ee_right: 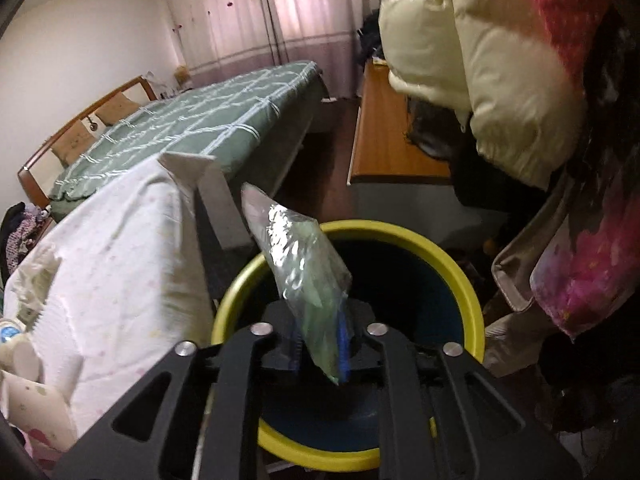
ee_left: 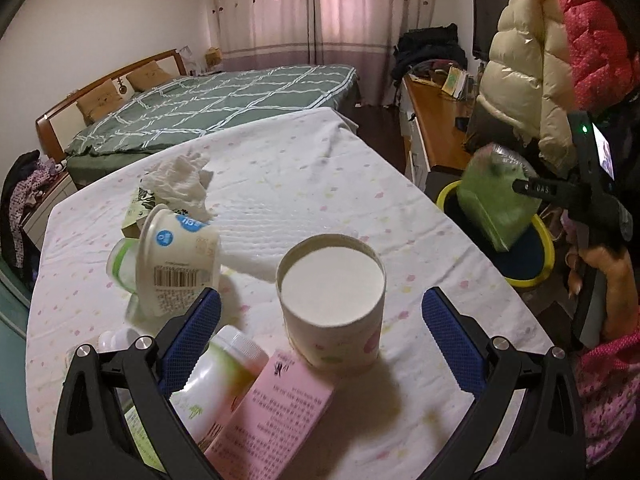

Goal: Collect trash

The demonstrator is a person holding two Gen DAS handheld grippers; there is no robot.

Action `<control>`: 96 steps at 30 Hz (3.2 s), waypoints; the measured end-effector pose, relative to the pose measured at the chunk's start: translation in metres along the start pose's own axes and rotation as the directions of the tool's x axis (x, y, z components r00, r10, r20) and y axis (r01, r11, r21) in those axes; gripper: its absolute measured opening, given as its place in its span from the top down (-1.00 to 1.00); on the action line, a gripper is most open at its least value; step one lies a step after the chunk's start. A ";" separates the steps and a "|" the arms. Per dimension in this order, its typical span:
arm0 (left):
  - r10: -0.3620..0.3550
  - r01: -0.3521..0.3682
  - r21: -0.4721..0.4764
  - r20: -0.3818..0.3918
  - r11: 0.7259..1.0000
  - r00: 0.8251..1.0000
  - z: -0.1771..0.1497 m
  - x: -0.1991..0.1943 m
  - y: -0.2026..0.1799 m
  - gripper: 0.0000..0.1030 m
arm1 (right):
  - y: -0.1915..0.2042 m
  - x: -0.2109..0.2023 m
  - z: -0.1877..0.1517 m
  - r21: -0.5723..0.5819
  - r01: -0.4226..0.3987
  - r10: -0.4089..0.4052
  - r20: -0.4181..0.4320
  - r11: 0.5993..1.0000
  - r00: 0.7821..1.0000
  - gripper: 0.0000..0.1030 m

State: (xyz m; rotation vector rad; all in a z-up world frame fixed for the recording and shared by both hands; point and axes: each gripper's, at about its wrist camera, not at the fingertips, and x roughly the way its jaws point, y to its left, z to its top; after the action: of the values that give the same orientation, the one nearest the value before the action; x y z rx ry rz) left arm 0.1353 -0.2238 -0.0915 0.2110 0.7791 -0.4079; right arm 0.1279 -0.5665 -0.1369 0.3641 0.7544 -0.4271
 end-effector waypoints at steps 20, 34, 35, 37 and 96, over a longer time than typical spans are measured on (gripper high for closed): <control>-0.023 0.023 0.001 -0.042 1.000 0.999 0.008 0.020 0.000 -0.10 | -0.010 -0.029 -0.010 0.007 -0.014 0.013 0.049 1.000 0.999 0.29; -0.143 0.140 0.138 0.016 0.981 0.990 0.047 -0.003 -0.086 -0.10 | -0.039 -0.076 -0.044 -0.026 0.024 -0.021 0.086 0.999 0.996 0.20; -0.151 0.148 0.143 0.015 0.979 0.988 0.049 -0.001 -0.092 -0.10 | -0.042 -0.079 -0.047 -0.026 0.028 -0.025 0.088 0.999 0.996 0.20; -0.178 0.175 0.153 0.010 0.973 0.984 0.057 0.004 -0.109 -0.10 | -0.049 -0.085 -0.052 -0.022 0.034 -0.032 0.093 0.999 0.995 0.19; 0.217 -0.175 -0.256 0.146 0.951 0.965 -0.044 -0.146 0.128 -0.73 | 0.144 -0.091 -0.089 -0.349 -0.303 0.299 -0.066 0.887 0.952 0.02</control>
State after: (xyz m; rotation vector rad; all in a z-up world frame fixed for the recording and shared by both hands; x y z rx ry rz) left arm 0.0695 -0.0530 -0.0128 0.0239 0.6227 -0.1376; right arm 0.0885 -0.3812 -0.1077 0.1370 0.7539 0.0095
